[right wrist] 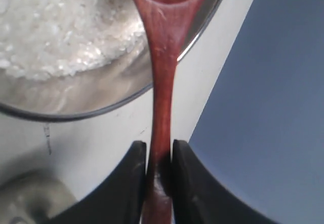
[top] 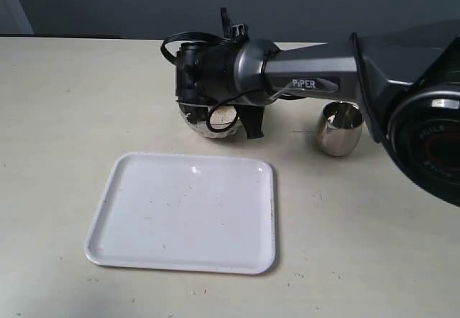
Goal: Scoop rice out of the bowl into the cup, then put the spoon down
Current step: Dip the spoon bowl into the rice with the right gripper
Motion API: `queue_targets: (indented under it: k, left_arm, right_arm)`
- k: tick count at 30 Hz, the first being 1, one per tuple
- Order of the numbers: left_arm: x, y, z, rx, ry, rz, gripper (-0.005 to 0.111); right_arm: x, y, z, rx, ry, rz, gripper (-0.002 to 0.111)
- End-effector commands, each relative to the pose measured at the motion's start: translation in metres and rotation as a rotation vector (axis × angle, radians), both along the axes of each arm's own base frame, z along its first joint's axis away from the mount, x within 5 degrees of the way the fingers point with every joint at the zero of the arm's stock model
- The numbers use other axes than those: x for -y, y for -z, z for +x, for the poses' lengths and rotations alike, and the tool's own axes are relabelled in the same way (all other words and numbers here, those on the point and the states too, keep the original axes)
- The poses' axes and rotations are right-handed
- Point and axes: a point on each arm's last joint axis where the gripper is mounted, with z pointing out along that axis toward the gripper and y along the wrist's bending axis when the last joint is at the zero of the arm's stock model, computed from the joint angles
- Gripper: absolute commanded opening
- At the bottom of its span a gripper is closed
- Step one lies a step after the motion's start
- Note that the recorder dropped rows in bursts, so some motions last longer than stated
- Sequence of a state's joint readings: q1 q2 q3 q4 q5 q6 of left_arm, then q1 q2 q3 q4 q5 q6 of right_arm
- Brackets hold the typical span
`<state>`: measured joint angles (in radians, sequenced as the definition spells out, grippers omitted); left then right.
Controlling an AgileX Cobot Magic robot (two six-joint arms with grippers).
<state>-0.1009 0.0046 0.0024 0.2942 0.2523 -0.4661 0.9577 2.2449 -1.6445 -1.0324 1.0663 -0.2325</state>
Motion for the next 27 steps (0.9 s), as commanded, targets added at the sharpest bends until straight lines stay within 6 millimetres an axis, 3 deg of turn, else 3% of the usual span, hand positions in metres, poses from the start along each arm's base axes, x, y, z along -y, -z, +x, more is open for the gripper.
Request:
queue_targets:
  k: [1,11,20,27]
  left_arm:
    - [0.001,-0.002,0.000,0.018,0.009,0.001,0.001]
    - [0.001,-0.002,0.000,0.018,0.009,0.001,0.001]
    - [0.001,-0.002,0.000,0.018,0.009,0.001,0.001]
    - [0.001,-0.002,0.000,0.018,0.009,0.001,0.001]
  right_arm:
    - [-0.004,0.004,0.004,0.034,-0.050,-0.026,-0.001]
    - [-0.016,0.015,0.000,-0.024,-0.152,0.007,-0.001]
    - [-0.006,0.004,0.006,0.102,-0.067,-0.070,-0.001]
    - [-0.004,0.005,0.008,0.102,-0.051,-0.051,-0.001]
